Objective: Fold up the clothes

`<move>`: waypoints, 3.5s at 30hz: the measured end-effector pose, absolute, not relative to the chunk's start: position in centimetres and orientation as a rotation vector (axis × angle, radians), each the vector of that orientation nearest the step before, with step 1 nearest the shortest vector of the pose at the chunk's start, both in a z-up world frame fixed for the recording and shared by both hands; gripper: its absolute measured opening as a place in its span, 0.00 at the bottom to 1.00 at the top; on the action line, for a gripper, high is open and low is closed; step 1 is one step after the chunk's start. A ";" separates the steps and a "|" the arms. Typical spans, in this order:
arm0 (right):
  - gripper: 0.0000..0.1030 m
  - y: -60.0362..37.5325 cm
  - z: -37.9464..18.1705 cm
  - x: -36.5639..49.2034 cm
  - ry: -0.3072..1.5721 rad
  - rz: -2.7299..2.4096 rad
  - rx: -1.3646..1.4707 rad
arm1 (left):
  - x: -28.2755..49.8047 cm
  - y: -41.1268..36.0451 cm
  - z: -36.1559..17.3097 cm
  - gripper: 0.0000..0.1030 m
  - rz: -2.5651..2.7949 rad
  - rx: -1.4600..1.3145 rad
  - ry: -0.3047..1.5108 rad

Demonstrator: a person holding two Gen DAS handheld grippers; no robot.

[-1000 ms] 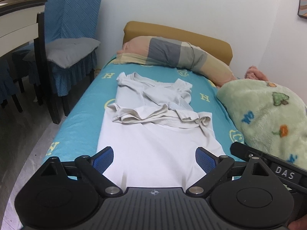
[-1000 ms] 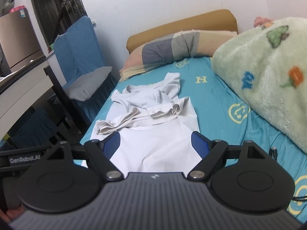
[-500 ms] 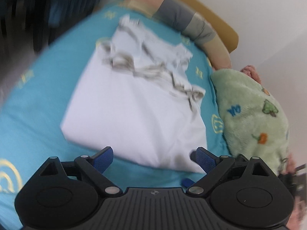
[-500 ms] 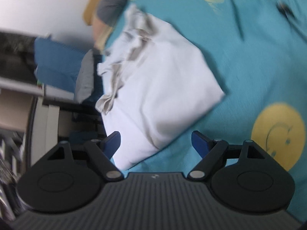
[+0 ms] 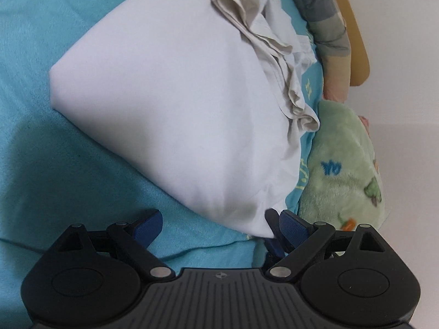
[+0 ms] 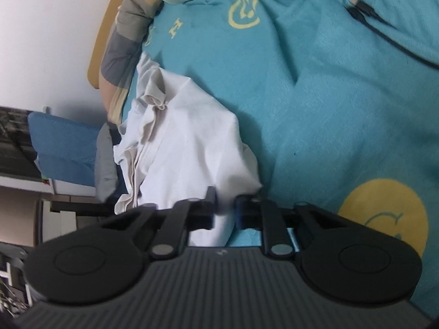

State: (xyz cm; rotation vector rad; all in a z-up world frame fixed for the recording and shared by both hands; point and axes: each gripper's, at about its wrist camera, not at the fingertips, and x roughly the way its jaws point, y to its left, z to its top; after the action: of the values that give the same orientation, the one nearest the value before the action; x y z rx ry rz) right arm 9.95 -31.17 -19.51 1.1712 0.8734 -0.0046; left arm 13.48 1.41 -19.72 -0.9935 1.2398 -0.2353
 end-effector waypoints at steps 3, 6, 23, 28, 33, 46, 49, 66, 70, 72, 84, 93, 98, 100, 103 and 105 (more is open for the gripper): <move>0.09 -31.3 -18.4 9.9 0.815 0.046 1.169 | 13.9 1.2 -20.0 0.94 -0.260 -1.001 1.217; 0.08 -31.5 -17.1 9.7 0.744 0.087 1.164 | 14.2 1.9 -19.6 0.87 -0.222 -1.002 1.152; 0.07 -32.4 -14.9 8.9 0.607 0.104 1.075 | 11.8 5.3 -13.3 0.06 -0.055 -0.902 0.805; 0.07 -32.3 -11.3 6.4 0.498 0.145 1.014 | 8.2 5.5 -8.5 0.06 -0.146 -0.855 0.716; 0.07 -32.3 -8.5 1.8 0.411 0.177 0.989 | 3.9 5.4 -5.5 0.06 -0.207 -0.869 0.674; 0.07 -33.1 -6.1 -8.1 0.338 0.164 0.971 | -2.9 5.7 -2.9 0.07 -0.254 -0.876 0.729; 0.07 -33.2 -4.9 -5.4 0.363 0.161 0.954 | 0.3 5.4 -2.2 0.08 -0.201 -0.857 0.758; 0.08 -32.3 -13.0 17.0 0.622 0.013 0.853 | 21.9 5.4 -11.8 0.10 -0.092 -0.748 0.924; 0.09 -32.9 -15.0 18.7 0.631 0.040 0.872 | 23.6 5.6 -13.0 0.10 -0.116 -0.742 0.899; 0.09 -33.1 -15.8 19.6 0.630 0.054 0.889 | 24.2 5.3 -13.1 0.10 -0.130 -0.710 0.866; 0.84 -30.7 -13.9 19.4 0.619 0.230 0.801 | 22.5 1.2 -11.1 0.90 -0.233 -0.422 0.792; 0.50 -27.8 -14.6 19.6 0.659 0.191 0.464 | 22.3 -1.4 -14.0 0.94 -0.177 -0.176 0.829; 0.46 -26.7 -17.4 21.9 0.726 0.163 0.337 | 23.1 -2.8 -16.7 0.94 -0.175 -0.065 0.860; 0.46 -26.1 -18.0 22.3 0.714 0.169 0.266 | 23.2 -3.2 -17.0 0.94 -0.169 -0.036 0.858; 0.46 -25.9 -17.6 22.0 0.714 0.166 0.246 | 22.8 -3.3 -16.7 0.94 -0.160 -0.047 0.868; 0.46 -26.2 -17.0 21.5 0.722 0.161 0.263 | 22.0 -2.8 -15.9 0.94 -0.161 -0.075 0.871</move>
State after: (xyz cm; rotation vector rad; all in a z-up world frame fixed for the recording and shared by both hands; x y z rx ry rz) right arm 21.45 -26.17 -16.98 0.2627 0.7224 0.1606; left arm 22.02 -2.84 -15.94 -0.0748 0.8713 -0.1610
